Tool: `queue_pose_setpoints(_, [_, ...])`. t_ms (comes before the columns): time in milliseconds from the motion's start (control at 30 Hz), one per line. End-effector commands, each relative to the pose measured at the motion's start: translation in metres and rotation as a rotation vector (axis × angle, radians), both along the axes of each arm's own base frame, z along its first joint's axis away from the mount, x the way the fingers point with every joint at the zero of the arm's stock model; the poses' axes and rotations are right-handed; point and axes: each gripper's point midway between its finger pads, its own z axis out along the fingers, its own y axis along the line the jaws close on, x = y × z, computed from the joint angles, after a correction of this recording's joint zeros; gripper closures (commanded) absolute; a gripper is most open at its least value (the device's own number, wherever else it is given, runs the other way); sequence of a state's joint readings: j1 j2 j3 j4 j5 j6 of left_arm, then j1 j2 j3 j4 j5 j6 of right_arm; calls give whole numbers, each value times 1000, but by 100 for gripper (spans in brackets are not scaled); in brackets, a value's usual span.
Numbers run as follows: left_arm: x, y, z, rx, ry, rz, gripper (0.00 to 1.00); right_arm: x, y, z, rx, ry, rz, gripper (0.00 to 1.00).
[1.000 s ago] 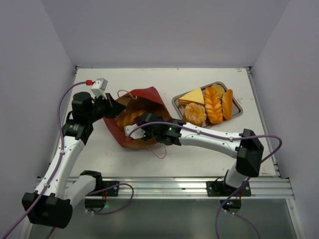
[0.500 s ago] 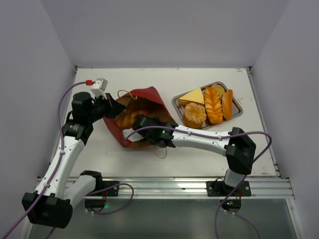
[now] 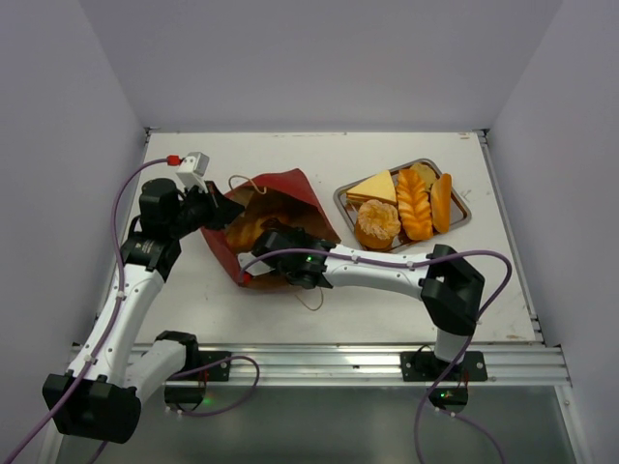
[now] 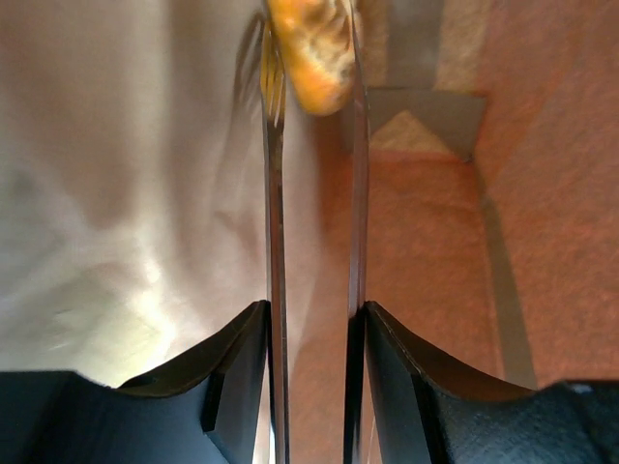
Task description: Take the fake bread out of the paper bag
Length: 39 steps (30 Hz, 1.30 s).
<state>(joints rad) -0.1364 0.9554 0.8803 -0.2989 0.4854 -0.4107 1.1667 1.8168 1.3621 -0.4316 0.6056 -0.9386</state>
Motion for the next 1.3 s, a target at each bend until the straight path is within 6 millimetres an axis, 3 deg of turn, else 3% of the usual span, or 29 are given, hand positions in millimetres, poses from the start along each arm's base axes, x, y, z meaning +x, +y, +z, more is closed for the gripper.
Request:
queue_pose_setpoints(0, [0,-8,25,-42,-82,-31,100,6,6,14,36,-70,-16,53])
queue_pose_setpoints(167, [1,-8,25,-42,-83,-31,100,5,5,19,53,-75,-13,53])
queue_pose_setpoints(600, [-3,-12,28,-69,-84,-53,100,12,13,-5,0,-71,-35,54])
queue_pose_setpoints(667, [-3,-12,27,-70,-81,-53,100,12,13,-7,-4,-67,-34,58])
queue_pose_setpoints(833, [-4,-11,25,-63,-79,-48,100,7,10,-5,8,-47,-31,87])
queue_pose_setpoints(967, [-2,-8,21,-49,-78,-29,100,2,6,13,63,-23,-23,92])
queue_pose_setpoints(1267, [4,3,7,4,-60,29,100,-13,-15,37,138,44,-8,95])
